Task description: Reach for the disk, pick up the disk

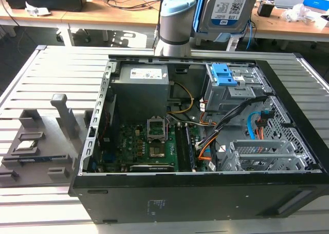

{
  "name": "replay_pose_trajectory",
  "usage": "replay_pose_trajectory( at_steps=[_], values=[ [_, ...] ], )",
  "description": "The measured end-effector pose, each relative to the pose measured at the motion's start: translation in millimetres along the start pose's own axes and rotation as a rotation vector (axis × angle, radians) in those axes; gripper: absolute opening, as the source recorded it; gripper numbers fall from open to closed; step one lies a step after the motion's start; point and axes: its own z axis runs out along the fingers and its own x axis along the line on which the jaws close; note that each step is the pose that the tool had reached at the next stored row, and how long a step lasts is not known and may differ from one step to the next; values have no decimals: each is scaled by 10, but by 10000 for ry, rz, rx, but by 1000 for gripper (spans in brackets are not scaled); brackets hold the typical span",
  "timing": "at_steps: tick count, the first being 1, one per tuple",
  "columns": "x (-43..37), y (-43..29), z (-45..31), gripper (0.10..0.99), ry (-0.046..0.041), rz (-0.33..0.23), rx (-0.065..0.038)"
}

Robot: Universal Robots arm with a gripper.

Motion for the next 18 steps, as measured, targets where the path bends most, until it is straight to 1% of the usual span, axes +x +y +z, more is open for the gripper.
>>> replay_pose_trajectory(
  at_steps=[8,12,14,16,18],
  values=[
    [14,-148,3,365,-1,-1,0],
    [20,-210,4,365,-1,-1,1],
    [26,-261,4,365,-1,-1,0],
    [29,-293,3,365,-1,0,0],
    [34,-341,3,365,0,-1,0]
  ],
)
